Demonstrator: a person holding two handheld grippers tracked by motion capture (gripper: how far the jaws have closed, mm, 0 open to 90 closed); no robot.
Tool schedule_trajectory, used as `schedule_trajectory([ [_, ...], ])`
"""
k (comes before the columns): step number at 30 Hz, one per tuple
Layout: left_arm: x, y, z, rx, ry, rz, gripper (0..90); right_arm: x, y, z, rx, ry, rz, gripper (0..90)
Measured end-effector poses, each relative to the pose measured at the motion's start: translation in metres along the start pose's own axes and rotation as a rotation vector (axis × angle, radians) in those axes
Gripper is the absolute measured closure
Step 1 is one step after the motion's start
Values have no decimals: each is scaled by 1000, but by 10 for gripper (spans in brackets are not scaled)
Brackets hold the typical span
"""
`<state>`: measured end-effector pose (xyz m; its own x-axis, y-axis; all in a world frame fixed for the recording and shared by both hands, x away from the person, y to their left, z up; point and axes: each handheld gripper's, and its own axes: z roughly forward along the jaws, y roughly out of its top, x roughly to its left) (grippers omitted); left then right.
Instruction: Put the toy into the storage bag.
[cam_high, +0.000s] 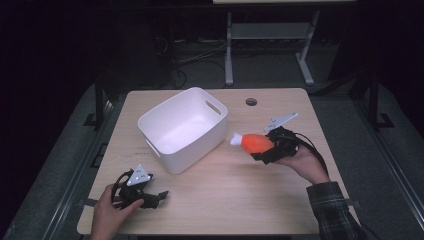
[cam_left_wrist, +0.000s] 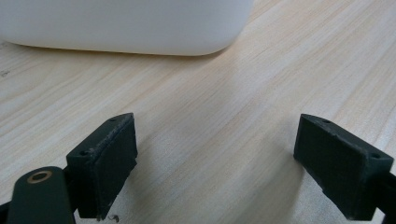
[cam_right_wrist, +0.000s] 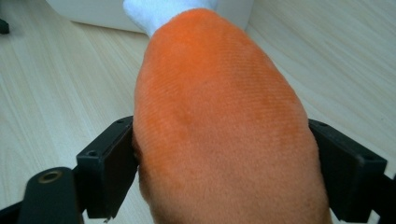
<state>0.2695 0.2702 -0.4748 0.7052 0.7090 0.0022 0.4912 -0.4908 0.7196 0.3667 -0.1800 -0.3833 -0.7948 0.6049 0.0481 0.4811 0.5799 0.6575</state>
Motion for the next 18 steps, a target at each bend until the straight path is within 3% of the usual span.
schedule_trajectory([
  [18,0,0,0,0,1,2,125,-3,32,-24,-18,-2,-30,160],
])
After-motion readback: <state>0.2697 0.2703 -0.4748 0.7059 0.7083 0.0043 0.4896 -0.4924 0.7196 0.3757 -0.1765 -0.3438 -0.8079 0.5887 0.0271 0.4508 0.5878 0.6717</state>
